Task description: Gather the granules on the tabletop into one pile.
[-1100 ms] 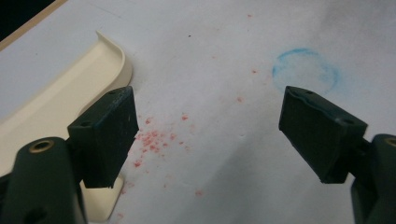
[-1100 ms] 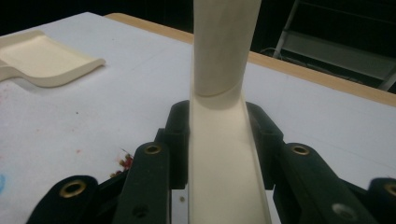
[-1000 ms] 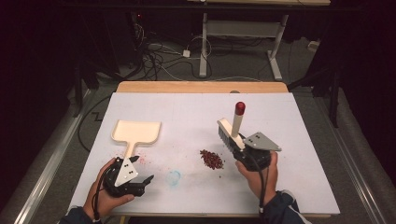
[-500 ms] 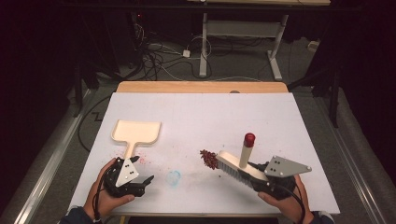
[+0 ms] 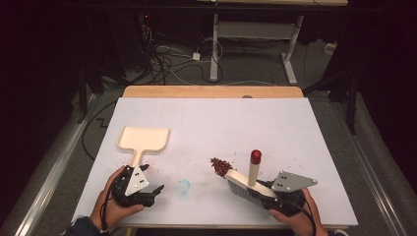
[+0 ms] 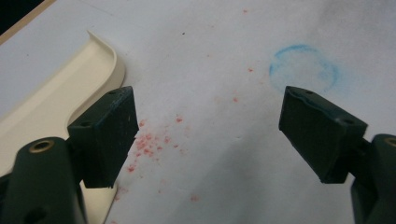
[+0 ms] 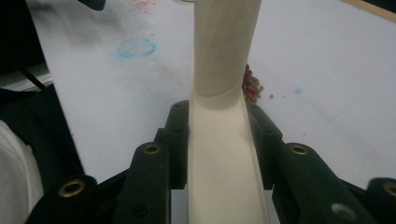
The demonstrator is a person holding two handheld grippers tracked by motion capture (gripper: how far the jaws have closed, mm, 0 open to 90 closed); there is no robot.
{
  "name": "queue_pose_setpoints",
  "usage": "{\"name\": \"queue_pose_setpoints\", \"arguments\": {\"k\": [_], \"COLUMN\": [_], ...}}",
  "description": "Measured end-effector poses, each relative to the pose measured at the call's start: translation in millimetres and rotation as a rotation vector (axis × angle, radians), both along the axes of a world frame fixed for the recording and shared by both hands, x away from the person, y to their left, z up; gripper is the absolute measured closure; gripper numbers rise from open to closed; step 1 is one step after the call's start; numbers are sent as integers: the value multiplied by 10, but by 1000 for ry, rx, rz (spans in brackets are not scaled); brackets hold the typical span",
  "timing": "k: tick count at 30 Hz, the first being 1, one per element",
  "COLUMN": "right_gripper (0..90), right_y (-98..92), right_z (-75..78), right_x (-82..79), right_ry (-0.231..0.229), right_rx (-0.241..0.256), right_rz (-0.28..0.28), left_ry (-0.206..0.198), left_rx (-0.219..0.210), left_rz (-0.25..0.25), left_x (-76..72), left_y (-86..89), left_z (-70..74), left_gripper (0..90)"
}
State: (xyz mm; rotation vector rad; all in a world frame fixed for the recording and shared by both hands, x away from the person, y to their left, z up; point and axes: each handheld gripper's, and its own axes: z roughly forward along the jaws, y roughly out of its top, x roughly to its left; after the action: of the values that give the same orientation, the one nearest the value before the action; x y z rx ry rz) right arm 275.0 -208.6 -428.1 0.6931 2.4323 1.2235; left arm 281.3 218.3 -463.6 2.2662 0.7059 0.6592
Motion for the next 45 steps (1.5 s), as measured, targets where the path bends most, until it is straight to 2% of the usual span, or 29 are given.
{"name": "queue_pose_setpoints", "arguments": {"k": [2,7,10,14,20,24,26,29,33,35,37,41,42,43,45], "right_gripper": [676,677,676,676,675,673,672,667,665,646,627,568,569,630,599], "right_y": [39,10,-79,-242,-532,-649,-685,-755,-876,-939,-987,-1050,-1065,-1079,-1131], "right_z": [-6,64,135,238,377,369,340,299,273,275,260,180,166,157,166], "right_x": [77,185,182,122,-27,-124,-124,-38,148,267,401,664,724,777,883], "right_ry": [-1,-14,-7,1,67,146,168,206,228,226,245,281,279,270,244], "right_rx": [-2,32,55,54,33,-2,-21,1,18,0,-30,-54,-62,-74,-67], "right_rz": [-3,-31,-30,-20,17,45,34,3,-35,-62,-93,-123,-136,-146,-184], "left_ry": [2,2,2,1,0,1,4,4,10,14,17,18,20,21,24], "left_rx": [-1,-3,-4,-2,-6,-6,-5,-2,-6,-1,0,5,4,6,8], "left_rz": [2,2,4,5,10,9,8,4,5,5,3,0,1,-1,-4], "left_x": [0,-6,-9,-12,-19,-17,-14,-11,-1,5,5,8,9,11,14], "left_y": [8,15,15,15,24,29,25,6,-1,2,-1,-7,-9,-11,-16], "left_z": [-2,-1,-2,2,5,2,2,-2,-15,-16,-19,-23,-25,-28,-32], "left_gripper": [190,189,190,190,190,190,190,190,190,190,191,191,191,191,191]}}
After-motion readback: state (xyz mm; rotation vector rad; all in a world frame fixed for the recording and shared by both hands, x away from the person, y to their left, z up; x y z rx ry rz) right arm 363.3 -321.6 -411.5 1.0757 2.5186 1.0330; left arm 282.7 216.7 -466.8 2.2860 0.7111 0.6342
